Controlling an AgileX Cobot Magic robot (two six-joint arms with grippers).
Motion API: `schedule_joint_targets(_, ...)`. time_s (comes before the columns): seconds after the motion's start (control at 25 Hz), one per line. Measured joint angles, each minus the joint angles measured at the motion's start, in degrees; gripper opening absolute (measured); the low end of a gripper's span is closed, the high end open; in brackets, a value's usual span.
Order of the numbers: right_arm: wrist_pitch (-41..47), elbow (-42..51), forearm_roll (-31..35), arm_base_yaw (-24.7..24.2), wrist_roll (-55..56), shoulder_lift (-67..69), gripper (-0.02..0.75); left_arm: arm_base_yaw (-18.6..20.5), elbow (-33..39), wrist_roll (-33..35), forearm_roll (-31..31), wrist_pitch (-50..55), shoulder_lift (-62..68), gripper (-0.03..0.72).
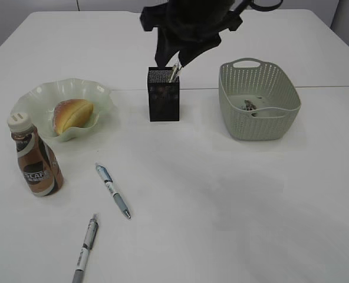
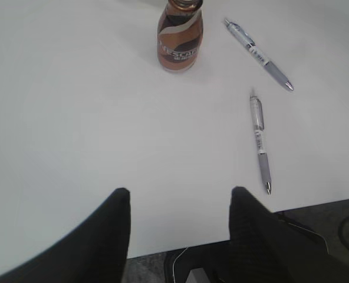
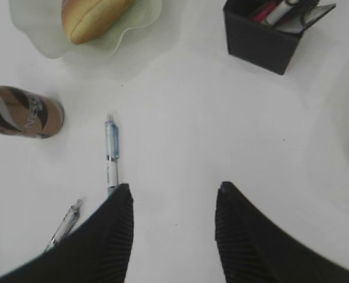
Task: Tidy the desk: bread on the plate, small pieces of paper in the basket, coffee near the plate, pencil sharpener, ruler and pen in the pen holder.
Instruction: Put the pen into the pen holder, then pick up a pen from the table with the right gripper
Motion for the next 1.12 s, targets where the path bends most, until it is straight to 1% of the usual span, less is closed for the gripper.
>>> schedule_joint_targets(0.2, 0.8, -0.2, -2.2, 6.0, 1.6, 0.1, 0.339, 0.0, 0.0, -0.3, -0.3, 0.0, 0.0, 0.395)
schedule_joint_targets(0.32, 1.8, -0.9, -2.7, 8.4, 3.0, 1.6, 0.339, 0.0, 0.0, -0.4, -0.4, 0.0, 0.0, 0.394)
schedule_joint_targets(0.6, 2.2, -2.6, -4.3, 9.9, 7.1, 8.8, 0.338, 0.0, 0.0, -0.4, -0.5, 0.0, 0.0, 0.392)
schedule_joint_targets(0.84, 2.2, -6.7, -4.7, 11.7, 8.9, 14.6, 0.338, 0.0, 0.0, -0.4, -2.1, 0.0, 0.0, 0.389)
schedule_joint_targets(1.0, 2.2, -10.3, -3.7, 13.1, 9.5, 18.3, 0.338, 0.0, 0.0, -0.4, -2.9, 0.0, 0.0, 0.386)
schedule_joint_targets(1.12, 2.2, -11.0, -2.3, 13.4, 9.5, 20.6, 0.338, 0.0, 0.0, -0.4, -3.1, 0.0, 0.0, 0.385)
